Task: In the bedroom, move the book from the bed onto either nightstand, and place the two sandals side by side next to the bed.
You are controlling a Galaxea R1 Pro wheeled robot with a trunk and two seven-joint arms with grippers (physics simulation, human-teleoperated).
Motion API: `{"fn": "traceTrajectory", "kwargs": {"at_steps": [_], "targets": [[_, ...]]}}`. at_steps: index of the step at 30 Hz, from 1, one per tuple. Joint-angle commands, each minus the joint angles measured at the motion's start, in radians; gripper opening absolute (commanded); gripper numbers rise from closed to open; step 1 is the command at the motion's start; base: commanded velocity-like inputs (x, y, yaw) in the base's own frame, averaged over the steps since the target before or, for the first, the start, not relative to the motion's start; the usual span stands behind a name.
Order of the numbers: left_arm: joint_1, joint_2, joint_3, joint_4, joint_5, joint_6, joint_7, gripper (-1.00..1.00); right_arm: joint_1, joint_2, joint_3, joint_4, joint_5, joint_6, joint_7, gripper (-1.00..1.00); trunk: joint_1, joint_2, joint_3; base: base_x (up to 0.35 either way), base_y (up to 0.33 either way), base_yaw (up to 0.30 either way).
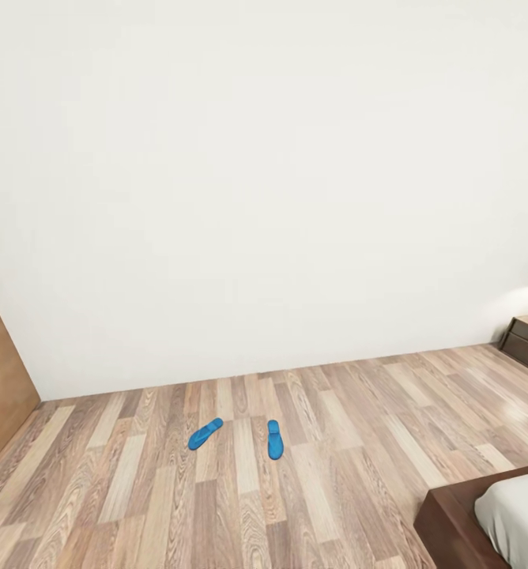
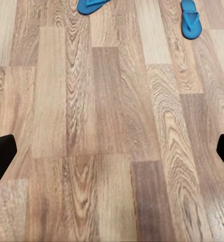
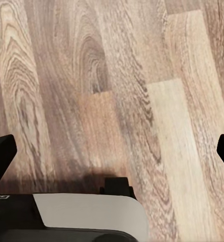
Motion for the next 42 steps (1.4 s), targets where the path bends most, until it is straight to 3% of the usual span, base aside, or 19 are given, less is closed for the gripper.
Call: {"fn": "traceTrajectory", "kwargs": {"at_steps": [1,11,42], "targets": [[-0.001,0.0,0.001,0.001,0.008,-0.003,-0.001,1.0,-0.001,0.0,-0.001,0.001,0.0,-0.003,-0.001,1.0,0.0,-0.001,-0.002,0.0,0.0,0.06],[-0.001,0.0,0.001,0.001,0.008,-0.003,-0.001,1.0,-0.001,-0.001,0.0,0.001,0.0,-0.003,-0.001,1.0,0.0,-0.001,-0.012,0.0,0.0,0.033],[-0.001,-0.002,-0.001,0.001,0.008,-0.003,-0.001,1.0,-0.001,0.002,0.001,0.002,0.0,-0.003,-0.001,1.0,0.0,-0.001,-0.013,0.0,0.0,0.026]]}}
